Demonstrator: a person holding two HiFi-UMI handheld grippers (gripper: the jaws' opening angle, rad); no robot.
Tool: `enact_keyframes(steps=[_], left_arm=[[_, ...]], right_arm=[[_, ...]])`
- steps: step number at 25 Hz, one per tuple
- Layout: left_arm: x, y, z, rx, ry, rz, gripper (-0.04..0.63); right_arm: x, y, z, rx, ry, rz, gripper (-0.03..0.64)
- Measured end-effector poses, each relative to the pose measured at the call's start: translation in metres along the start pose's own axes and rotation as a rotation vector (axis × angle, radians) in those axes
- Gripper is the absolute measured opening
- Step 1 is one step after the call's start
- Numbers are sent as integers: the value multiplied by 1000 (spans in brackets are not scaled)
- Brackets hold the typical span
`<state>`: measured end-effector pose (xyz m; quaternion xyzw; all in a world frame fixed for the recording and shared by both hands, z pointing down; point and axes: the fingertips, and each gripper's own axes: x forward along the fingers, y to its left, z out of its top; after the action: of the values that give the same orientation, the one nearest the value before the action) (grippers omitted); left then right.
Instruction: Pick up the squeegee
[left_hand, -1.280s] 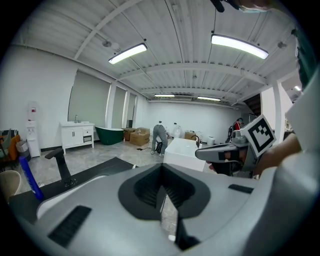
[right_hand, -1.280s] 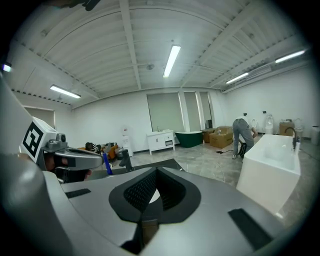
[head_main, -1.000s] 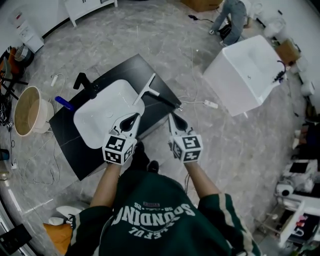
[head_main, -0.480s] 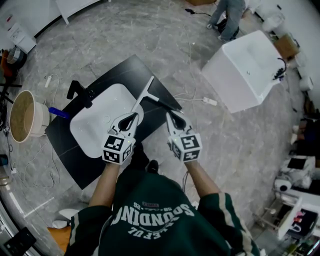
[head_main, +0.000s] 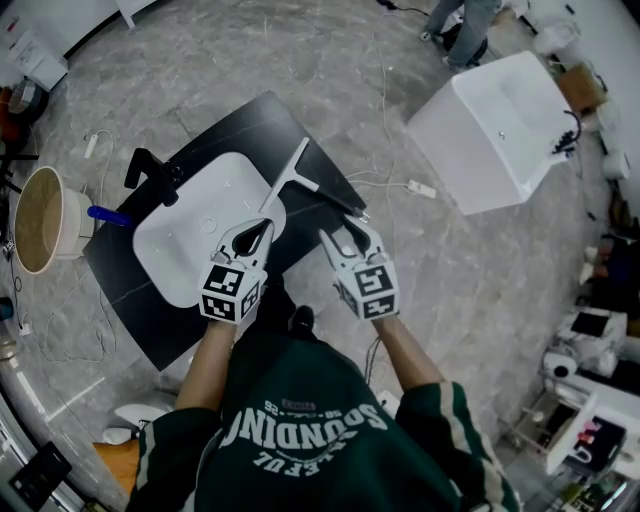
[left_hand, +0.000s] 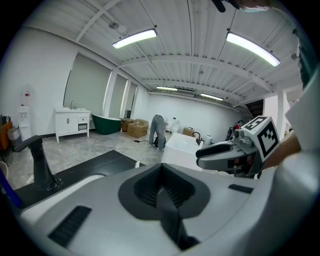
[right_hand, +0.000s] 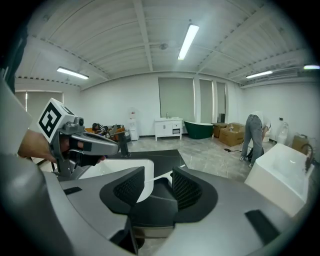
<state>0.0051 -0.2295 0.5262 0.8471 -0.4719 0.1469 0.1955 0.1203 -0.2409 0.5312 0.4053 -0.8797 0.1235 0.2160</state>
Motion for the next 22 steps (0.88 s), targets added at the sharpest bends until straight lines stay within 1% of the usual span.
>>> enact_keyframes(steps=[10,13,22], left_arm=[[3,6,-9,-19,19,19,2],[2,11,-13,-31,28,30,2],[3,33,-25,-61,51,61,2]], right_arm=[[18,-10,-22,-41,83,33,152],[27,-12,-25,-68,111,60,152],[76,-24,-46,-166,244,143,152]])
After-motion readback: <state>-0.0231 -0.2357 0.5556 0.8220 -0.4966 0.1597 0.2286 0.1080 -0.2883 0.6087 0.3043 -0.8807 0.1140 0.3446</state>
